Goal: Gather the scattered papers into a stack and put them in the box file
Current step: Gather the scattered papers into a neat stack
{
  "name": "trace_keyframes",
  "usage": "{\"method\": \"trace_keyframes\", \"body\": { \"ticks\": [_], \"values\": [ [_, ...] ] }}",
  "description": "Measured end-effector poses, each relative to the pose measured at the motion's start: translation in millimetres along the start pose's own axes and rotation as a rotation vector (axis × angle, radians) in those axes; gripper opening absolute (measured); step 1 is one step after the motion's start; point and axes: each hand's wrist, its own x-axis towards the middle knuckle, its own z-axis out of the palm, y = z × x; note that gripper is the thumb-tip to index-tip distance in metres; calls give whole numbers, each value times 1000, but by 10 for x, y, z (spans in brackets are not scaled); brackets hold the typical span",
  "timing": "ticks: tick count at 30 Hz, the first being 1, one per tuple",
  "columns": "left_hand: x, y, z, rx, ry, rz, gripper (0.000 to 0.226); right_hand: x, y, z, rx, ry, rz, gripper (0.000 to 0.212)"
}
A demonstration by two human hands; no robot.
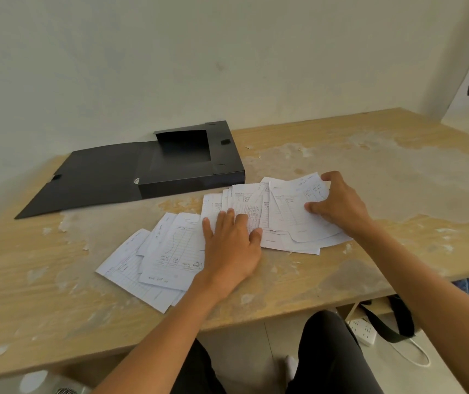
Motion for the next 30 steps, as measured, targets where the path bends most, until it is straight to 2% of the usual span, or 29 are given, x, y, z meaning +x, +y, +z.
{"method": "trace_keyframes", "body": {
  "ticks": [3, 8, 13, 15, 18, 19, 22, 25, 30],
  "values": [
    [21, 32, 20, 69, -49, -5, 57, -20, 0, 18, 0, 15, -29, 67],
    [151, 85, -40, 149, -172, -13, 53, -44, 20, 44, 88, 13, -64, 68],
    [250, 100, -68, 73, -244, 9, 53, -60, 43, 54, 114, 22, -84, 66],
    [243, 85, -30, 38, -159, -17, 53, -62, 48, 60, 104, 30, -86, 66],
    [165, 53, 11, 1, 147, -104, 44, -58, 56, 58, 94, 28, -84, 67],
    [142, 41, 13, 32, 201, -113, 42, -52, 63, 59, 95, 27, -85, 67],
    [122, -5, 17, 122, 207, -104, 49, -39, 78, 63, 101, 21, -93, 67],
    [175, -21, -9, 109, 208, -126, 54, -27, 78, 60, 109, 17, -99, 68],
    [168, -6, -12, 82, 401, -124, 39, -42, 88, 33, 127, 30, -129, 67]
  ]
}}
